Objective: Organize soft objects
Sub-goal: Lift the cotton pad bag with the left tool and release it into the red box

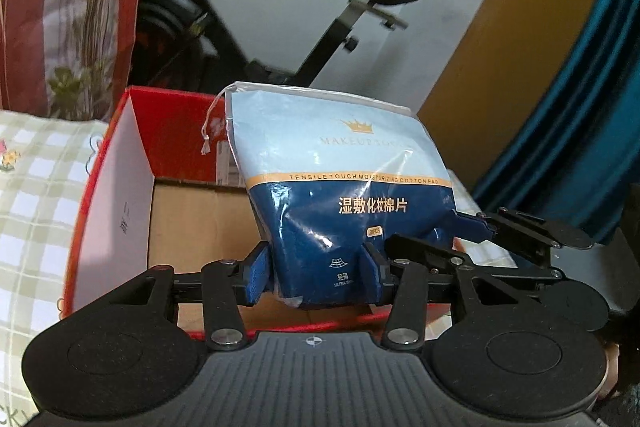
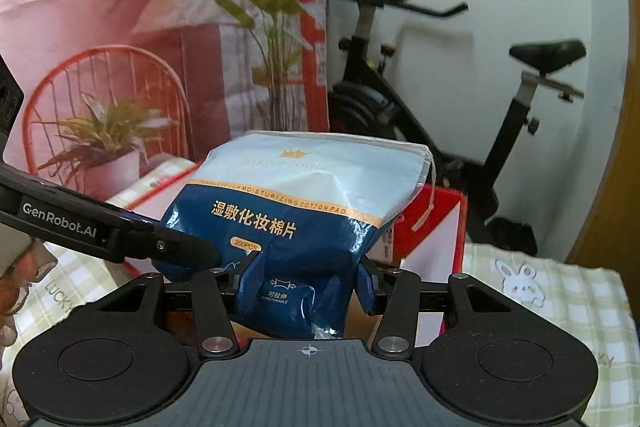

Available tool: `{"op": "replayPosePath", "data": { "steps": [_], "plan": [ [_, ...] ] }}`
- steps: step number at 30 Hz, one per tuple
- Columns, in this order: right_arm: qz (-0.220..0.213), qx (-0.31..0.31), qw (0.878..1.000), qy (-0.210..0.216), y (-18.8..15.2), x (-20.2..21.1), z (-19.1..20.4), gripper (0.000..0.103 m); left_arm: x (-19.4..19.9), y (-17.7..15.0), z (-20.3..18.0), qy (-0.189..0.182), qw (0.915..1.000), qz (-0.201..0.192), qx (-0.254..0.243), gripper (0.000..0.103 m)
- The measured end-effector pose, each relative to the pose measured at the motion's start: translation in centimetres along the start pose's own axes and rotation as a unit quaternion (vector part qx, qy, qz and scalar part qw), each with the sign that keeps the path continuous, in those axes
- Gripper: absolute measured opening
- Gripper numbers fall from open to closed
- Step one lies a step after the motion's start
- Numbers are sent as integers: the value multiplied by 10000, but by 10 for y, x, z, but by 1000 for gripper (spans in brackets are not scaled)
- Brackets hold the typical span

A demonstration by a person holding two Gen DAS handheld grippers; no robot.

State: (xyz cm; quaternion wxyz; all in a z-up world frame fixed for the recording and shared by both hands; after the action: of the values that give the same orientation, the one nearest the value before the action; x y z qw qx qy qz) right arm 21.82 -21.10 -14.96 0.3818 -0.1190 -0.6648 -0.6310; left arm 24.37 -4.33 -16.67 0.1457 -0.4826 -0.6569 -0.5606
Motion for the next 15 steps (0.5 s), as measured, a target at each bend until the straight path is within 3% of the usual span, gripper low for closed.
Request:
{"op": "replayPosePath", "data": {
  "steps": [15],
  "plan": [
    [509,-492,9974,124,-16,-30,-32,47,-28,5,-1,141,9986,498,-129,51]
  ]
}}
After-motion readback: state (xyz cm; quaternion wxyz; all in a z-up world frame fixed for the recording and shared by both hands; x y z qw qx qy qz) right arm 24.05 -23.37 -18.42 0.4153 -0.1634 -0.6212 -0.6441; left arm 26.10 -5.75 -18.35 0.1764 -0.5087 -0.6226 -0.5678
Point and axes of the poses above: each gripper's, at about its wrist camera, not at the fingertips, and x roughly against the way its jaws point, z to its left, y to its top, the point moved 2 cm from there along -x, roughly the way its jaws point, and after that the axes turned 9 degrees about z, right-handed, at the moved point
